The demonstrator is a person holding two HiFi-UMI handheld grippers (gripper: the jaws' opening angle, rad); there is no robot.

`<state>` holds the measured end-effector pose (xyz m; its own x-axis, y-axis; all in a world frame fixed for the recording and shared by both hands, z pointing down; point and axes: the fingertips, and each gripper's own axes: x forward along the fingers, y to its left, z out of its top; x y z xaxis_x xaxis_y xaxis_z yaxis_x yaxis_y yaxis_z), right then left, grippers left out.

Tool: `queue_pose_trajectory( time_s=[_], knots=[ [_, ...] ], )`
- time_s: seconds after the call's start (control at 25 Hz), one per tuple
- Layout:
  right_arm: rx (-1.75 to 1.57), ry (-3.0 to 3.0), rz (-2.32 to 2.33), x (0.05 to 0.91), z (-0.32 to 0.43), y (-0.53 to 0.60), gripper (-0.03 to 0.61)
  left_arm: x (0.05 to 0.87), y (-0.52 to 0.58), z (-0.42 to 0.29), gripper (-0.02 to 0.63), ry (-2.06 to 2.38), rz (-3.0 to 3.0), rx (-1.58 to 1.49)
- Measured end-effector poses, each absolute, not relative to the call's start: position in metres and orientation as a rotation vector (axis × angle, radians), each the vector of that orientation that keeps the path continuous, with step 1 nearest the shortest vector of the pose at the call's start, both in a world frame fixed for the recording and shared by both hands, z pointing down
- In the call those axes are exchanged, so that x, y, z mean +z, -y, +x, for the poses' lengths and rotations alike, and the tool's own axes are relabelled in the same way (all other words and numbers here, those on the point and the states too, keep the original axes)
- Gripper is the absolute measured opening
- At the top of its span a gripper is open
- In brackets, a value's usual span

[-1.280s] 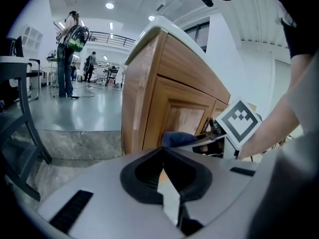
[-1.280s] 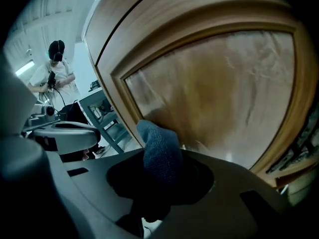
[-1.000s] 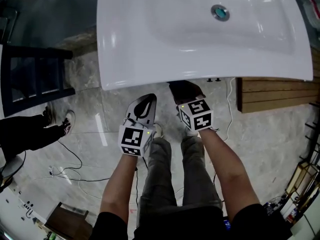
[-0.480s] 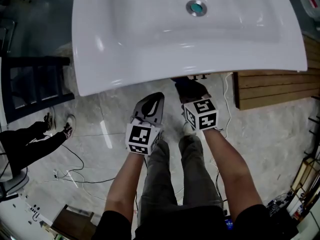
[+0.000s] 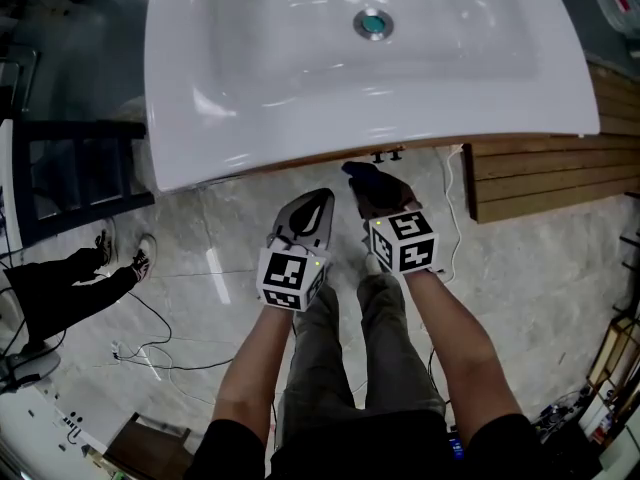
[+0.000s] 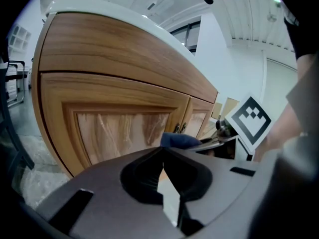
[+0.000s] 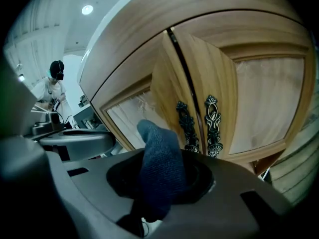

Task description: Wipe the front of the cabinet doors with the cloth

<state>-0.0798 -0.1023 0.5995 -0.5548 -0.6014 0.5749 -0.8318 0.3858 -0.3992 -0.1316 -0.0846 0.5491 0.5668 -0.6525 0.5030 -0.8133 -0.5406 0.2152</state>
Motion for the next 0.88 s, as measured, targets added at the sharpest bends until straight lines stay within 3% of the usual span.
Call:
queue_pose_trajectory(
  time_s=[0.88],
  knots=[
    [0.901, 2.384, 1.259, 0.479, -0.058, 0.045, 0.109, 0.438, 0.042, -0.114, 0.008, 1.286, 2.34, 0.337]
  ],
)
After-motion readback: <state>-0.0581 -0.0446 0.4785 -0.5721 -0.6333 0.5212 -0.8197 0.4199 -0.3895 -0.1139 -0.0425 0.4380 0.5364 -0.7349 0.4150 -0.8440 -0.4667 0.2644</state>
